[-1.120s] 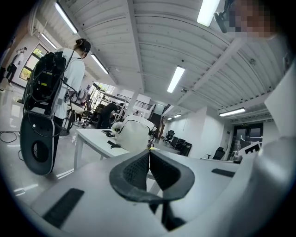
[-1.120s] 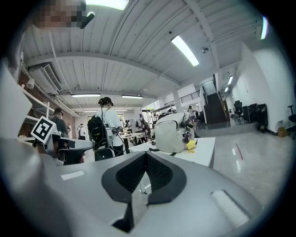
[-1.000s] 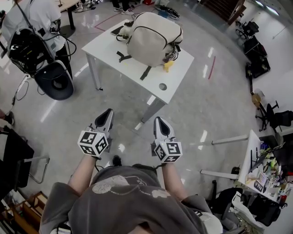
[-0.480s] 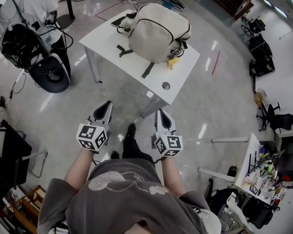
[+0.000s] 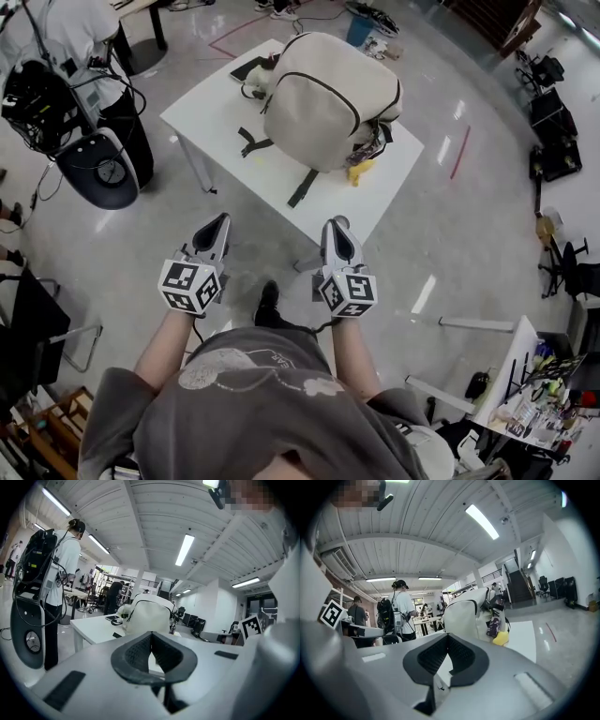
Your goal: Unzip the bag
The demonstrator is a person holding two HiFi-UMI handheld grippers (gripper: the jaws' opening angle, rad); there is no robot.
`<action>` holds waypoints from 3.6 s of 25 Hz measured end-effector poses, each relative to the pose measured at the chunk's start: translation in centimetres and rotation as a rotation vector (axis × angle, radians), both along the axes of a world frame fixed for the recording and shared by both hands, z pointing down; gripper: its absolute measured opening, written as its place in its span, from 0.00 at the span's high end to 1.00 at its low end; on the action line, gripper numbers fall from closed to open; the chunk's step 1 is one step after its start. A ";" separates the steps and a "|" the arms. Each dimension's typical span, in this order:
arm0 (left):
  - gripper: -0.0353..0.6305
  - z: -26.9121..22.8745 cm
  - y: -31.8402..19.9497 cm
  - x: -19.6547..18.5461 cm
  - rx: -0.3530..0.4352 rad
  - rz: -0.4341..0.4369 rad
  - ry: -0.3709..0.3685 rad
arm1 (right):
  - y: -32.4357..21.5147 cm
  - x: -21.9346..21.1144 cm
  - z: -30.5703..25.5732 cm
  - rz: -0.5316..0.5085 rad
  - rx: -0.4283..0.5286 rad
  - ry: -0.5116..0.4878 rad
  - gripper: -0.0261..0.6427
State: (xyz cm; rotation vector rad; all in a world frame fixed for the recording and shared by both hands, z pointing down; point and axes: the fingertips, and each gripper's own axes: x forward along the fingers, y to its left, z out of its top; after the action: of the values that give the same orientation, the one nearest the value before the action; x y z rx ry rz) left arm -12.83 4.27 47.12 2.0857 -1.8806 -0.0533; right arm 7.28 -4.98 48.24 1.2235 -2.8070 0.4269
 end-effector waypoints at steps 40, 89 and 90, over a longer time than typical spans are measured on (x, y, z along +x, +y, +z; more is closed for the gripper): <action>0.82 5.6 -29.8 -8.5 -0.048 0.329 -0.216 | -21.4 -3.3 0.2 0.243 -0.012 0.077 0.95; 0.89 4.7 -33.7 -10.1 -0.040 0.446 -0.188 | -22.4 -2.4 0.6 0.312 -0.044 0.077 0.80; 0.89 4.4 -33.6 -10.0 -0.033 0.442 -0.184 | -22.4 -2.6 0.1 0.300 -0.037 0.068 0.79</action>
State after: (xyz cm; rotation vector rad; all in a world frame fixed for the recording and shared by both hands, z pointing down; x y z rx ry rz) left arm -22.85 -29.30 51.50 2.5027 -1.4536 0.2795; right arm 4.70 -27.40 48.38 1.6243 -2.5525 0.4387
